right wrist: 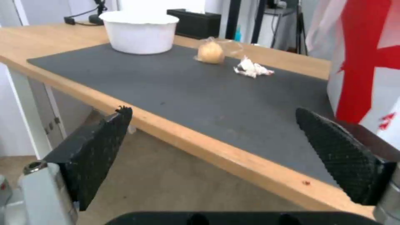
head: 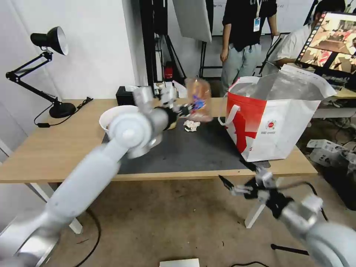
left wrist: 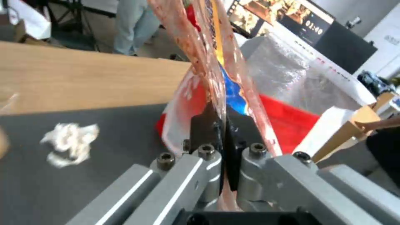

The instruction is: Pick up the trash from the table and place it into the takeout bag.

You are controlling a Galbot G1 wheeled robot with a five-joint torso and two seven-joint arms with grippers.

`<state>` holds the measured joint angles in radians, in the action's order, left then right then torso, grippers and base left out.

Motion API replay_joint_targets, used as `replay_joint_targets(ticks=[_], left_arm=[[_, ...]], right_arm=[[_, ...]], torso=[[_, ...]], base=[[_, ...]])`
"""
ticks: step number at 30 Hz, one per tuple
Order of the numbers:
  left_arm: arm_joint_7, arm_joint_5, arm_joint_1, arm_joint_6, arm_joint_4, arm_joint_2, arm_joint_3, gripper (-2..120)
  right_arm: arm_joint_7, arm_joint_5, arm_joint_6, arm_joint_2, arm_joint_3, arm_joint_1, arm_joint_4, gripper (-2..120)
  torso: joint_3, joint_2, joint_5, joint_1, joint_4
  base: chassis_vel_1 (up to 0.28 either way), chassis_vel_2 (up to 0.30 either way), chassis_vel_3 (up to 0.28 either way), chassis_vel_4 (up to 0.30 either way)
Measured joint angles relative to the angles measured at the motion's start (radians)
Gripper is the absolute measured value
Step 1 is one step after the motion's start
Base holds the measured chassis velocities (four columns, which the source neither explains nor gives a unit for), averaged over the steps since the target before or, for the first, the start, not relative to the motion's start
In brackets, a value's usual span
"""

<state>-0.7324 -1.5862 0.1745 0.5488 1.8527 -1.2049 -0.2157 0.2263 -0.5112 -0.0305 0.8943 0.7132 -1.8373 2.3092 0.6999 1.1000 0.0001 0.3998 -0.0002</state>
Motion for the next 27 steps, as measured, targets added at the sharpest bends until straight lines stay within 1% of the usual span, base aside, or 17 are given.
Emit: replay_joint_targets(ticks=[2, 3, 4, 6, 7, 9, 10, 12, 13, 16, 17, 20, 21, 24, 25, 26, 27], left_arm=[[0.008, 0.018, -0.035, -0.003, -0.044, -0.035, -0.018, 0], [0.029, 0.063, -0.074, -0.011, -0.103, -0.086, -0.035, 0], [0.029, 0.063, -0.074, -0.011, -0.103, -0.086, -0.035, 0], [0.061, 0.148, -0.124, -0.027, -0.192, -0.161, -0.055, 0], [0.061, 0.148, -0.124, -0.027, -0.192, -0.161, -0.055, 0], [0.092, 0.215, -0.155, -0.041, -0.259, -0.221, -0.065, 0], [0.092, 0.215, -0.155, -0.041, -0.259, -0.221, -0.065, 0], [0.139, 0.288, -0.184, -0.059, -0.337, -0.298, -0.071, 0], [0.139, 0.288, -0.184, -0.059, -0.337, -0.298, -0.071, 0], [0.189, 0.366, -0.207, -0.067, -0.409, -0.361, -0.086, 0], [0.189, 0.366, -0.207, -0.067, -0.409, -0.361, -0.086, 0], [0.235, 0.452, -0.214, -0.067, -0.463, -0.388, -0.116, 0], [0.235, 0.452, -0.214, -0.067, -0.463, -0.388, -0.116, 0], [0.311, 0.609, -0.217, -0.086, -0.532, -0.395, -0.162, 1], [0.311, 0.609, -0.217, -0.086, -0.532, -0.395, -0.162, 1], [0.328, 0.646, -0.217, -0.088, -0.543, -0.395, -0.171, 5], [0.341, 0.680, -0.218, -0.089, -0.552, -0.394, -0.178, 11]], right_arm=[[0.014, 0.026, 0.008, 0.037, 0.002, -0.020, 0.005, 100], [0.029, 0.054, 0.018, 0.078, 0.002, -0.036, 0.012, 100], [0.029, 0.054, 0.018, 0.078, 0.002, -0.036, 0.012, 100], [0.043, 0.082, 0.032, 0.125, 0.002, -0.050, 0.021, 100], [0.043, 0.082, 0.032, 0.125, 0.002, -0.050, 0.021, 100], [0.049, 0.100, 0.045, 0.159, 0.001, -0.063, 0.029, 100], [0.049, 0.100, 0.045, 0.159, 0.001, -0.063, 0.029, 100], [0.063, 0.126, 0.064, 0.198, 0.002, -0.086, 0.035, 100], [0.063, 0.126, 0.064, 0.198, 0.002, -0.086, 0.035, 100], [0.069, 0.143, 0.077, 0.236, 0.003, -0.104, 0.043, 100], [0.069, 0.143, 0.077, 0.236, 0.003, -0.104, 0.043, 100], [0.069, 0.148, 0.080, 0.256, 0.001, -0.105, 0.050, 100], [0.069, 0.148, 0.080, 0.256, 0.001, -0.105, 0.050, 100], [0.069, 0.149, 0.080, 0.271, -0.005, -0.102, 0.060, 100], [0.069, 0.149, 0.080, 0.271, -0.005, -0.102, 0.060, 100], [0.069, 0.149, 0.080, 0.276, -0.005, -0.102, 0.063, 100], [0.069, 0.149, 0.080, 0.281, -0.006, -0.102, 0.064, 100]], torso=[[0.000, 0.000, 0.0002, 0.000, 0.0002], [0.000, 0.000, 0.0000, 0.000, 0.0001], [0.000, 0.000, 0.0000, 0.000, 0.0001], [0.000, 0.000, 0.0002, 0.000, 0.0003], [0.000, 0.000, 0.0002, 0.000, 0.0003], [0.000, 0.000, 0.0001, 0.000, 0.0002], [0.000, 0.000, 0.0001, 0.000, 0.0002], [0.000, 0.000, 0.0002, 0.000, 0.0001], [0.000, 0.000, 0.0002, 0.000, 0.0001], [0.000, 0.000, 0.0002, 0.000, 0.0000], [0.000, 0.000, 0.0002, 0.000, 0.0000], [0.000, 0.000, 0.0001, 0.000, 0.0003], [0.000, 0.000, 0.0001, 0.000, 0.0003], [0.000, 0.000, 0.0001, 0.000, 0.0003], [0.000, 0.000, 0.0001, 0.000, 0.0003], [0.000, 0.000, 0.0000, 0.000, 0.0004], [0.000, 0.000, -0.0001, 0.000, 0.0003]], base=[[0.000, 0.000, 0.000, 0.000], [0.000, 0.000, 0.000, 0.000], [0.000, 0.000, 0.000, 0.000], [0.000, 0.000, 0.000, 0.000], [0.000, 0.000, 0.000, 0.000], [0.000, 0.000, 0.000, 0.000], [0.000, 0.000, 0.000, 0.000], [0.000, 0.000, 0.000, 0.000], [0.000, 0.000, 0.000, 0.000], [0.000, 0.000, 0.000, 0.000], [0.000, 0.000, 0.000, 0.000], [0.000, 0.000, 0.000, 0.000], [0.000, 0.000, 0.000, 0.000], [0.000, 0.000, 0.000, 0.000], [0.000, 0.000, 0.000, 0.000], [0.000, 0.000, 0.000, 0.000], [0.000, 0.000, 0.000, 0.000]])
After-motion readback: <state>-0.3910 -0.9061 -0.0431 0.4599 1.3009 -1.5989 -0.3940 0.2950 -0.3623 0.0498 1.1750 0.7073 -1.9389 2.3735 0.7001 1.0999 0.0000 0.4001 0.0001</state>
